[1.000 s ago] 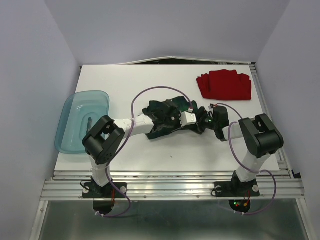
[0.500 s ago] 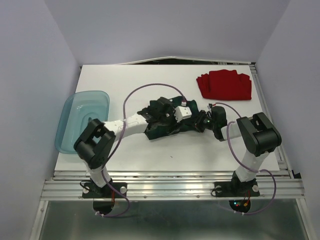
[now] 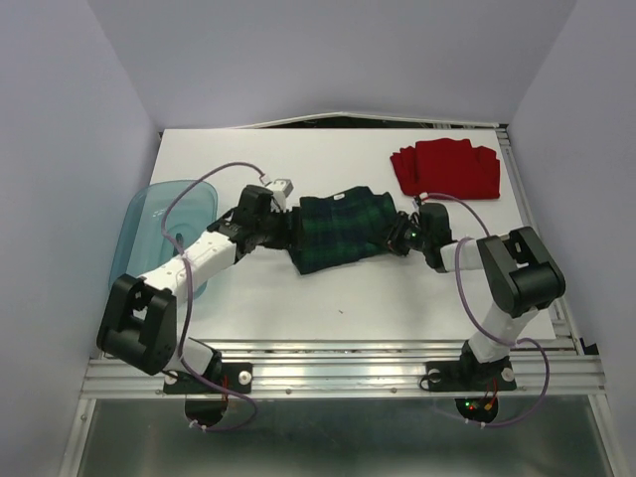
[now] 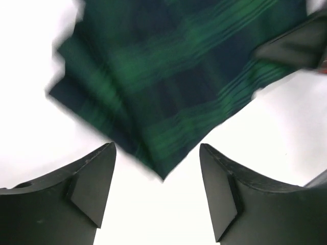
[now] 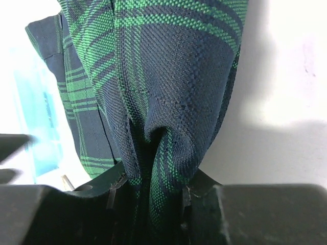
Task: Fold and stack the skirts
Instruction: Neatly place the folded skirt to the corner
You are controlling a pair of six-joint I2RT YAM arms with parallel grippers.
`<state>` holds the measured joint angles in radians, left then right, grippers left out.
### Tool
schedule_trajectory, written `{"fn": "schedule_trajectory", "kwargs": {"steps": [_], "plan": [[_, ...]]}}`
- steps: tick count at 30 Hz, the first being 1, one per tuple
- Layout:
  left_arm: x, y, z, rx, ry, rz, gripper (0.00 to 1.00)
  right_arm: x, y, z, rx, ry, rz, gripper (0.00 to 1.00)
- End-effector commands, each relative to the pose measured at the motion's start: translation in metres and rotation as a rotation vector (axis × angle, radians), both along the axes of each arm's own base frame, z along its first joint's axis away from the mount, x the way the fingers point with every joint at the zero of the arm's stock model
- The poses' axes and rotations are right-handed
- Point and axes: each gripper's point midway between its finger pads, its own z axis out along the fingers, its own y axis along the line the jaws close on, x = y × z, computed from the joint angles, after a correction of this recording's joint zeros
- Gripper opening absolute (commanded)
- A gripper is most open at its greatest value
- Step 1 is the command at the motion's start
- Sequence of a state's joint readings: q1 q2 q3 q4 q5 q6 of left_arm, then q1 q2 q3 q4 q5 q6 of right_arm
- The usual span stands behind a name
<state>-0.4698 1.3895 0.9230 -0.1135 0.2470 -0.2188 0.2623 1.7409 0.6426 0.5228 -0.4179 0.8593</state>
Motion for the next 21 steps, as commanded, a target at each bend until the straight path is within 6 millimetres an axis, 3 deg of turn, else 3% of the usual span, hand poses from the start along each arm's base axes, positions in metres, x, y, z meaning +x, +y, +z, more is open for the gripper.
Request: {"fn": "schedule_trajectory", "kwargs": {"steps": [1,9,14,21], "plan": [[-0.036,0.007,-0.036,-0.105,0.247,0.139,0.83,0.017,-0.005,0.021,-0.082,-0.098,0.018,0.01],[-0.052,-0.01,-0.053,-0.247,0.355,0.221,0.87,0.02,-0.002,0.033,-0.072,-0.119,0.026,0.01],[-0.036,-0.008,-0.066,-0.252,0.323,0.276,0.86,0.018,-0.003,0.026,-0.085,-0.104,0.029,0.01],[-0.019,-0.008,-0.083,-0.214,0.342,0.326,0.72,0.021,-0.007,0.02,-0.109,-0.089,0.016,0.01]]}}
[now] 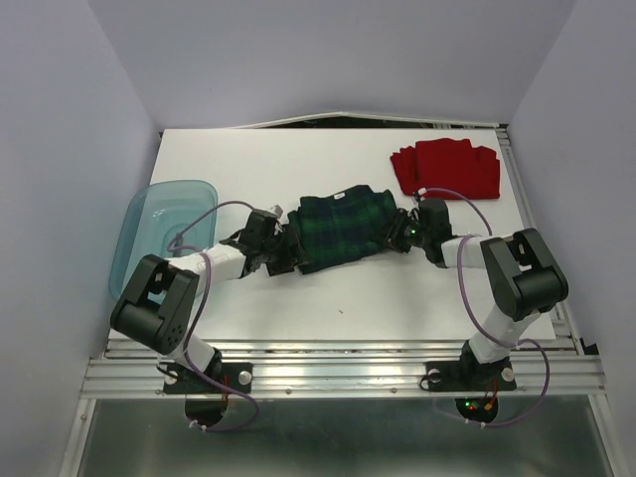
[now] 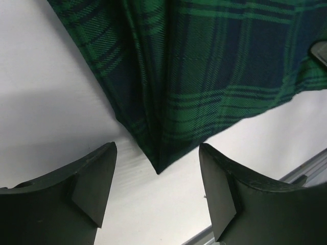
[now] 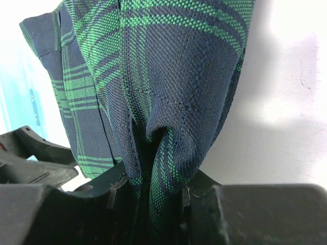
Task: Fold and stack the skirts
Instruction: Neatly place the folded skirt to the corner
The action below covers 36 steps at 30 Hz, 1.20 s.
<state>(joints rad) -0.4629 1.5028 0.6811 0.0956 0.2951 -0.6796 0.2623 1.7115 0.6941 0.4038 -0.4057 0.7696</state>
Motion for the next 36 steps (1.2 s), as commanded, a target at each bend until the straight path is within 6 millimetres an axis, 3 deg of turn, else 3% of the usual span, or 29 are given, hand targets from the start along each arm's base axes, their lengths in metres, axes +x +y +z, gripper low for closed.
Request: {"fn": "schedule_trajectory", "kwargs": {"steps": [1,5,9,11,12,14,15,17,22,24,25,26,29,30,36], "plan": [[0.018,-0.002,-0.003,0.015,-0.006,0.05,0.71,0.019,-0.003,0.016,-0.037,-0.075,-0.021,0.01],[0.024,-0.003,-0.007,0.047,-0.005,0.057,0.71,0.02,-0.005,0.015,-0.048,-0.074,-0.025,0.01],[0.03,-0.006,-0.012,0.061,-0.006,0.059,0.61,0.022,-0.006,0.013,-0.066,-0.079,-0.023,0.01],[0.037,-0.009,-0.01,0.059,-0.018,0.057,0.49,0.026,-0.008,0.014,-0.087,-0.089,-0.026,0.01],[0.04,-0.01,-0.007,0.055,-0.028,0.053,0.37,0.031,-0.009,0.02,-0.099,-0.111,-0.024,0.01],[0.051,-0.015,0.003,0.047,-0.067,0.051,0.22,0.036,-0.01,0.026,-0.116,-0.134,-0.021,0.01],[0.055,-0.017,0.007,0.048,-0.085,0.044,0.1,0.037,-0.011,0.024,-0.141,-0.134,-0.011,0.01],[0.068,-0.022,0.017,0.062,-0.122,0.036,0.0,0.045,-0.015,0.03,-0.187,-0.148,-0.015,0.01],[0.099,-0.039,0.051,0.142,-0.272,0.001,0.0,0.067,-0.034,0.05,-0.349,-0.248,-0.026,0.01],[0.12,-0.053,0.087,0.146,-0.384,-0.007,0.0,0.076,-0.039,0.066,-0.405,-0.308,-0.021,0.01],[0.121,-0.053,0.085,0.155,-0.389,-0.017,0.0,0.079,-0.041,0.071,-0.424,-0.327,-0.019,0.01],[0.128,-0.063,0.101,0.144,-0.435,-0.027,0.0,0.082,-0.043,0.075,-0.444,-0.343,-0.018,0.01],[0.142,-0.074,0.113,0.173,-0.498,-0.046,0.0,0.094,-0.047,0.094,-0.501,-0.412,-0.011,0.01],[0.148,-0.084,0.129,0.163,-0.543,-0.057,0.0,0.099,-0.053,0.1,-0.512,-0.425,-0.02,0.01],[0.173,-0.106,0.167,0.155,-0.659,-0.051,0.0,0.128,-0.068,0.146,-0.538,-0.541,-0.036,0.01]]}}
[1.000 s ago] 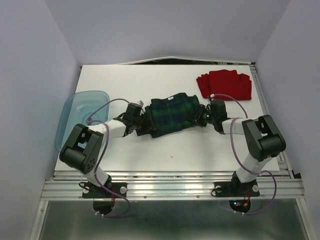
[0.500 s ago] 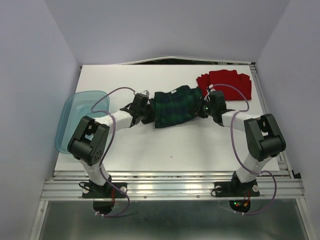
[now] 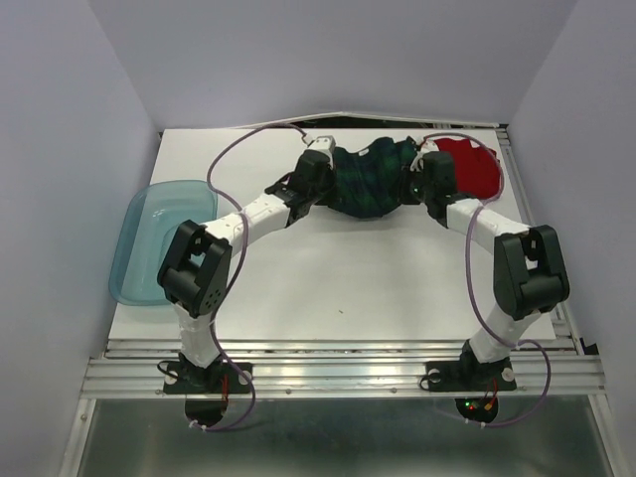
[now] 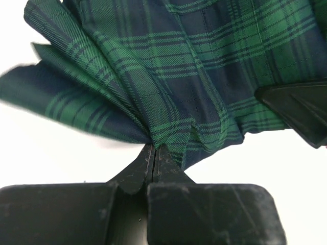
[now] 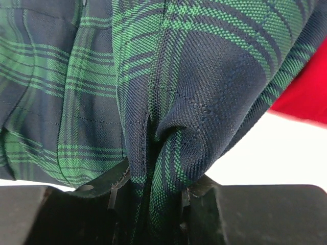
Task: Fold and stack the skirts
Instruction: Neatly place the folded skirt to the corner
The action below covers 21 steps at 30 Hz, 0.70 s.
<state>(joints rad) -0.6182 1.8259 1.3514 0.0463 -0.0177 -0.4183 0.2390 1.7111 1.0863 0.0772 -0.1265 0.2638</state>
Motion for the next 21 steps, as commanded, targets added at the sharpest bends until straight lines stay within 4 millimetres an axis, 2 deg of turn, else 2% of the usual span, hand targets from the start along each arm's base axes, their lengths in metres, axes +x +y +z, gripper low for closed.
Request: {"fn": "schedule_trajectory", "kwargs": {"steps": [1,2,4,5,7,8,9,10,11,12,13,14,15,16,17,19,20,21], "plan": [[0.03,-0.015,0.061,-0.029,-0.189,0.001,0.0,0.036,-0.015,0.081,-0.04,-0.234,0.004,0.01],[0.036,-0.018,0.074,-0.039,-0.221,0.001,0.0,0.043,-0.019,0.094,-0.043,-0.263,-0.001,0.01],[0.043,-0.023,0.085,-0.038,-0.256,-0.004,0.0,0.05,-0.023,0.106,-0.046,-0.292,-0.003,0.01],[0.049,-0.026,0.101,-0.046,-0.297,-0.006,0.0,0.057,-0.03,0.12,-0.045,-0.322,-0.017,0.01],[0.057,-0.029,0.115,-0.047,-0.333,-0.011,0.0,0.065,-0.043,0.131,-0.04,-0.343,-0.045,0.01],[0.062,-0.036,0.128,-0.052,-0.367,-0.031,0.0,0.069,-0.049,0.134,-0.041,-0.351,-0.055,0.01],[0.065,-0.04,0.135,-0.054,-0.39,-0.047,0.0,0.076,-0.061,0.146,-0.038,-0.373,-0.082,0.01],[0.068,-0.044,0.135,-0.053,-0.403,-0.068,0.0,0.079,-0.068,0.151,-0.035,-0.383,-0.096,0.01],[0.069,-0.055,0.154,-0.077,-0.465,-0.118,0.0,0.083,-0.075,0.156,-0.034,-0.399,-0.11,0.01],[0.068,-0.063,0.161,-0.096,-0.497,-0.164,0.0,0.088,-0.082,0.164,-0.028,-0.415,-0.125,0.01],[0.069,-0.07,0.166,-0.11,-0.523,-0.194,0.0,0.092,-0.098,0.168,-0.029,-0.424,-0.156,0.01],[0.07,-0.082,0.16,-0.128,-0.53,-0.245,0.0,0.095,-0.107,0.171,-0.029,-0.434,-0.174,0.01],[0.074,-0.091,0.178,-0.166,-0.582,-0.267,0.0,0.098,-0.116,0.175,-0.028,-0.447,-0.191,0.01],[0.075,-0.097,0.182,-0.181,-0.596,-0.289,0.0,0.103,-0.125,0.182,-0.026,-0.461,-0.208,0.01],[0.081,-0.11,0.184,-0.206,-0.613,-0.321,0.0,0.104,-0.142,0.184,-0.032,-0.469,-0.235,0.01],[0.085,-0.124,0.184,-0.239,-0.628,-0.365,0.0,0.108,-0.16,0.192,-0.039,-0.494,-0.262,0.01],[0.089,-0.136,0.184,-0.27,-0.649,-0.397,0.0,0.109,-0.178,0.198,-0.043,-0.513,-0.286,0.01],[0.09,-0.142,0.184,-0.291,-0.656,-0.412,0.0,0.109,-0.187,0.198,-0.046,-0.516,-0.299,0.01]]}}
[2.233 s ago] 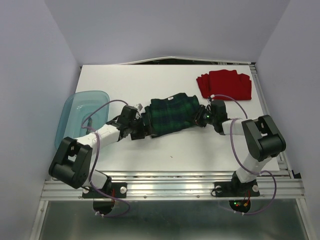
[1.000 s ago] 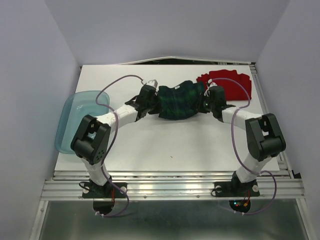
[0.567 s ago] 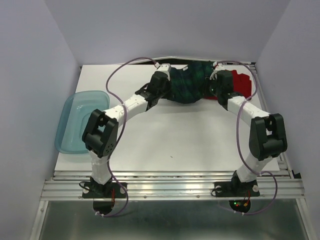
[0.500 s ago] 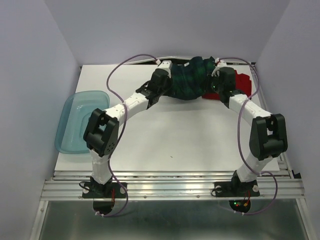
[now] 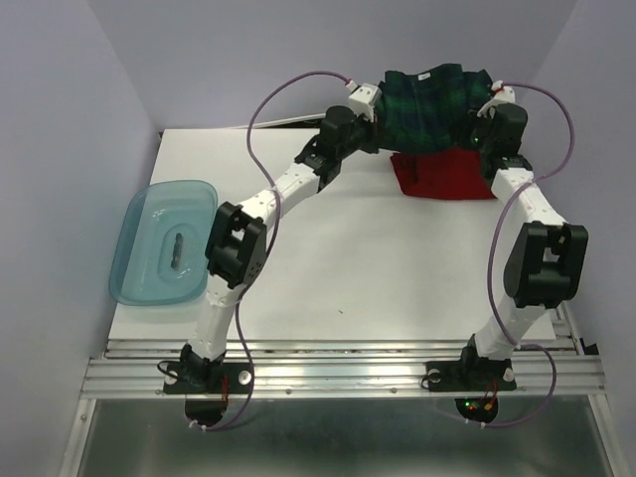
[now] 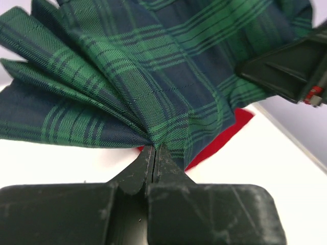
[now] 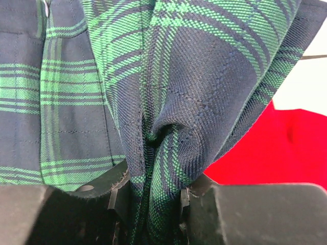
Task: Fold and stack the skirts
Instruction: Neatly place the folded skirt to the corner
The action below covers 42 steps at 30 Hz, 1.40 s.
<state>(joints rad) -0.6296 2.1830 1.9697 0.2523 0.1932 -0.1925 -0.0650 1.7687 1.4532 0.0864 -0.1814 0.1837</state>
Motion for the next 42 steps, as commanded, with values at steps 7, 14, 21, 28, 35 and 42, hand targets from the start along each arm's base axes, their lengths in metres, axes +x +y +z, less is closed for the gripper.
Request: {"fn": "schedule_trajectory", "kwargs": {"steps": [7,14,21,28,35,42], "plan": [[0.003,-0.078,0.015,-0.196,-0.16,-0.245,0.0,0.014,-0.104,0.046,-0.022,-0.182,-0.141,0.01],[0.015,-0.099,-0.029,-0.216,-0.163,-0.22,0.0,0.008,-0.137,0.001,-0.016,-0.123,-0.173,0.01],[0.024,-0.102,-0.068,-0.178,-0.144,-0.214,0.0,0.009,-0.151,-0.06,0.054,-0.02,-0.194,0.01],[0.038,-0.087,-0.084,-0.188,-0.077,-0.172,0.0,0.009,-0.154,-0.121,0.161,0.095,-0.199,0.01],[0.03,-0.083,-0.101,-0.158,-0.013,-0.191,0.0,0.0,-0.163,-0.136,0.198,0.146,-0.218,0.02],[0.028,-0.084,-0.101,-0.168,0.006,-0.195,0.0,-0.007,-0.171,-0.145,0.193,0.185,-0.247,0.03]]}}
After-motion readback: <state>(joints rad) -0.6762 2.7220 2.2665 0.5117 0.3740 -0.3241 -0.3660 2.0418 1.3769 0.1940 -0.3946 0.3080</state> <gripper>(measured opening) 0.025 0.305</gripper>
